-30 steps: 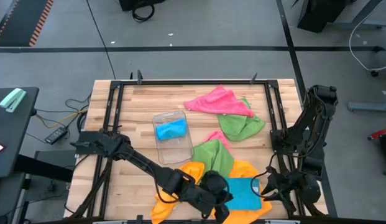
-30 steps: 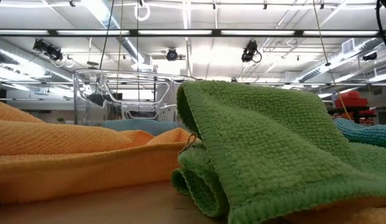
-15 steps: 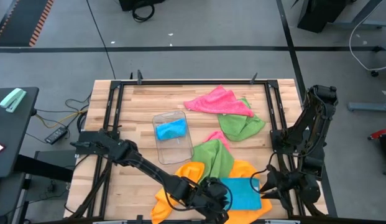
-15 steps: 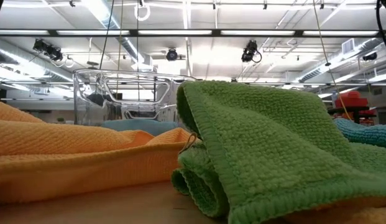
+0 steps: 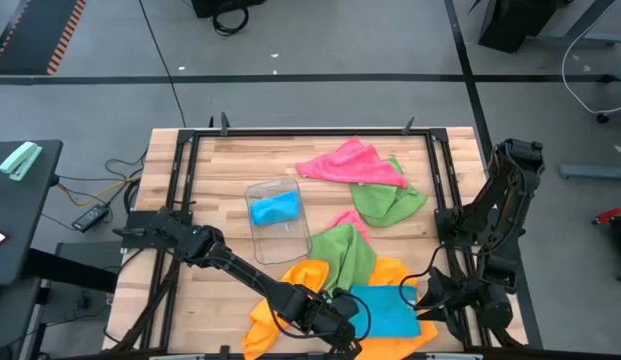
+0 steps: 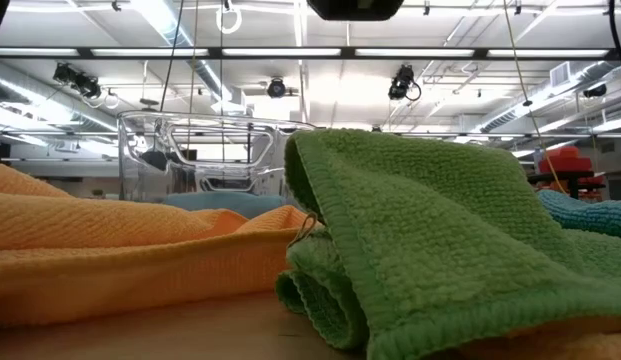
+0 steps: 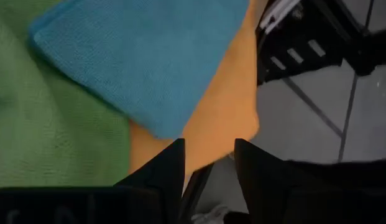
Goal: Fold microfiber towels
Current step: Fold the blue towel
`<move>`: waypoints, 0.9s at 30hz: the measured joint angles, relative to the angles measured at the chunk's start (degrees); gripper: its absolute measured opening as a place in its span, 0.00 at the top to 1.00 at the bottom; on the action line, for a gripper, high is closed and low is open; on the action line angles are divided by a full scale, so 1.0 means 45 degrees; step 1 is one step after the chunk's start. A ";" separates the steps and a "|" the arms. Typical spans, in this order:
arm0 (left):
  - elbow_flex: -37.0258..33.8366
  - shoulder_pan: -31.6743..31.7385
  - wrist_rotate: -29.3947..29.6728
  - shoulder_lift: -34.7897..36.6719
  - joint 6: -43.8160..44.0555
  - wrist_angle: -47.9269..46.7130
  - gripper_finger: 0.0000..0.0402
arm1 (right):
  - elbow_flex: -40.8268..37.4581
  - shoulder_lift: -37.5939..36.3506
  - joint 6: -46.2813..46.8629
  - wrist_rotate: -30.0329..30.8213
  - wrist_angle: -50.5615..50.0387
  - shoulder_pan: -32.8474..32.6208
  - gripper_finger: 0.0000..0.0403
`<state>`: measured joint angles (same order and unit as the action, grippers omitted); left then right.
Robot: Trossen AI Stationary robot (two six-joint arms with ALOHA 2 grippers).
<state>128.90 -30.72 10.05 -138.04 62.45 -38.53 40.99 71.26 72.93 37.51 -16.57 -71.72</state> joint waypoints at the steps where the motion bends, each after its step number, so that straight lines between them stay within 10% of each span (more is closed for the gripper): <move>1: 0.0003 0.0062 -0.0058 0.0008 -0.0159 0.0033 0.64 | 0.0000 0.0178 -0.0003 -0.0007 0.0304 0.0044 0.69; 16: 0.0005 0.0870 -0.2908 0.0205 -0.6997 -0.0828 0.68 | 0.1307 0.2284 0.1990 -0.0916 0.2776 0.1761 0.69; 27: 0.0019 0.0520 -0.2942 0.0763 -0.9706 -0.2686 0.76 | 0.5928 0.4256 0.2528 -0.1301 -0.2014 0.2015 0.69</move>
<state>128.99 -28.38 -3.19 -134.60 18.77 -50.62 67.67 90.41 84.30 31.65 -25.63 -62.65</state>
